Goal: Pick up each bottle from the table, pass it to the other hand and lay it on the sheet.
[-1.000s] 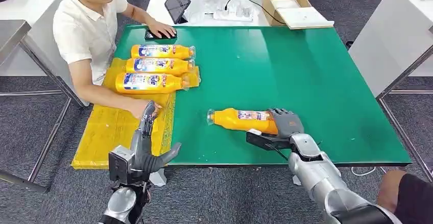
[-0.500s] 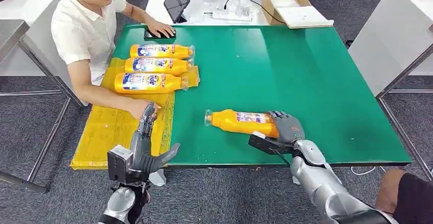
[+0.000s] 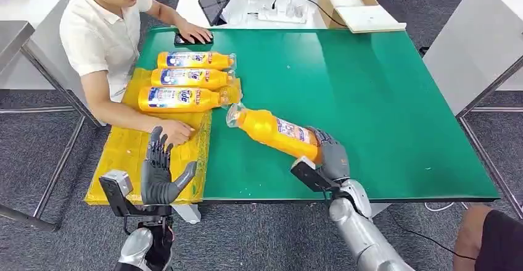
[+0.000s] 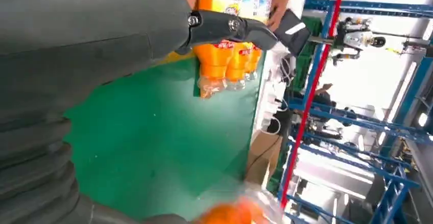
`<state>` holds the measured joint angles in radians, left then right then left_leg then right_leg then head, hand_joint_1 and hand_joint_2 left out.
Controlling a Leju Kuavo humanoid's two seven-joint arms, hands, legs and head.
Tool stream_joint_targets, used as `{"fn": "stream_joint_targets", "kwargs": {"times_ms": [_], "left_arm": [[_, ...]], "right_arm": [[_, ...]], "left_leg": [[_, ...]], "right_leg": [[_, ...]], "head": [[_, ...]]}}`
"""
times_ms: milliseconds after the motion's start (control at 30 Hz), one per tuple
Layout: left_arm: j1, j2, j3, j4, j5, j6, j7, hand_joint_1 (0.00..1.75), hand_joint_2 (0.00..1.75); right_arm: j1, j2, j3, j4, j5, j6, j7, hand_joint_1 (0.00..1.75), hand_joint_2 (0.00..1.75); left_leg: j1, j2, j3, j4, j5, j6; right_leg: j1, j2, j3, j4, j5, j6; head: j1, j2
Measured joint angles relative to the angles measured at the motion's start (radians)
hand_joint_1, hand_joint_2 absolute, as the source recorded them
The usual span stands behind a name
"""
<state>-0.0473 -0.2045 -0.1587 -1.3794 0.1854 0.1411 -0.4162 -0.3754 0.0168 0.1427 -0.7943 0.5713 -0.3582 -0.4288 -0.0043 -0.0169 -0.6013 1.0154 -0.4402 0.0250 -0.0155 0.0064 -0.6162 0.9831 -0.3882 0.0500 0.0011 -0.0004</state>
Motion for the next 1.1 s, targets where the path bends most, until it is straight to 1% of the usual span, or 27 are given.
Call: {"fn": "stream_joint_targets", "kwargs": {"times_ms": [100, 200, 267, 467, 600, 700, 800, 1000, 1100], "left_arm": [[0.005, 0.009, -0.019, 0.000, -0.076, -0.050, -0.017, 0.00, 1.75], [0.012, 0.019, -0.046, 0.000, -0.116, -0.112, -0.029, 0.00, 1.75], [0.016, 0.023, -0.064, 0.000, -0.139, -0.129, -0.039, 0.00, 1.75], [0.019, 0.035, -0.132, -0.002, -0.338, -0.061, -0.058, 0.00, 1.75], [0.019, 0.042, -0.154, -0.001, -0.349, -0.056, -0.058, 0.00, 1.75], [0.015, 0.043, -0.164, 0.006, -0.353, -0.079, -0.038, 0.00, 1.75], [0.002, 0.040, -0.167, 0.019, -0.309, -0.121, -0.035, 0.00, 1.75], [-0.013, 0.031, -0.175, 0.021, -0.296, -0.131, -0.032, 0.00, 1.75], [-0.014, 0.018, -0.175, 0.021, -0.231, -0.130, -0.023, 0.00, 1.75]], "right_arm": [[0.025, 0.017, 0.000, -0.070, -0.054, 0.014, -0.021, 1.75, 1.75], [0.041, 0.034, 0.003, -0.114, -0.073, 0.037, -0.030, 1.75, 1.75], [0.050, 0.042, 0.016, -0.130, -0.077, 0.057, -0.032, 1.75, 1.75], [0.062, 0.085, 0.065, -0.135, -0.087, 0.093, -0.048, 1.75, 1.75], [0.062, 0.098, 0.080, -0.135, -0.091, 0.097, -0.048, 1.75, 1.75], [0.063, 0.113, 0.095, -0.135, -0.105, 0.148, -0.062, 1.75, 1.75], [0.072, 0.144, 0.142, -0.137, -0.104, 0.188, -0.071, 1.75, 1.75], [0.111, 0.191, 0.240, -0.179, -0.148, 0.188, -0.080, 1.75, 1.75], [0.137, 0.207, 0.285, -0.200, -0.164, 0.168, -0.097, 1.75, 1.75]], "left_leg": [[0.000, 0.000, 0.000, 0.000, 0.000, 0.000], [0.000, 0.001, -0.001, 0.000, 0.000, 0.000], [0.000, 0.001, -0.001, 0.000, 0.000, 0.000], [0.000, 0.001, -0.001, 0.000, 0.000, 0.000], [0.000, 0.001, -0.001, 0.000, 0.000, 0.000], [0.000, 0.001, -0.002, 0.000, 0.000, 0.000], [0.000, 0.001, -0.002, 0.000, 0.000, 0.000], [0.001, 0.002, -0.003, 0.000, 0.000, 0.000], [0.001, 0.001, -0.003, 0.000, 0.000, 0.000]], "right_leg": [[0.000, 0.000, -0.001, 0.000, 0.000, 0.000], [0.000, 0.000, -0.001, 0.000, 0.000, 0.000], [0.000, 0.000, -0.001, 0.000, 0.000, 0.000], [0.000, 0.000, -0.002, 0.000, 0.000, 0.000], [0.000, 0.000, -0.002, 0.000, 0.000, 0.000], [0.000, 0.000, -0.002, 0.000, 0.000, 0.000], [0.000, 0.000, -0.003, 0.000, 0.000, 0.000], [0.001, 0.000, -0.004, 0.000, 0.000, 0.000], [0.001, 0.000, -0.004, 0.000, 0.000, -0.001]], "head": [[0.000, 0.000], [0.000, 0.000], [0.000, 0.000], [0.000, 0.000], [0.000, 0.000], [0.000, 0.000], [0.000, 0.000], [0.000, 0.000], [0.000, 0.000]]}}
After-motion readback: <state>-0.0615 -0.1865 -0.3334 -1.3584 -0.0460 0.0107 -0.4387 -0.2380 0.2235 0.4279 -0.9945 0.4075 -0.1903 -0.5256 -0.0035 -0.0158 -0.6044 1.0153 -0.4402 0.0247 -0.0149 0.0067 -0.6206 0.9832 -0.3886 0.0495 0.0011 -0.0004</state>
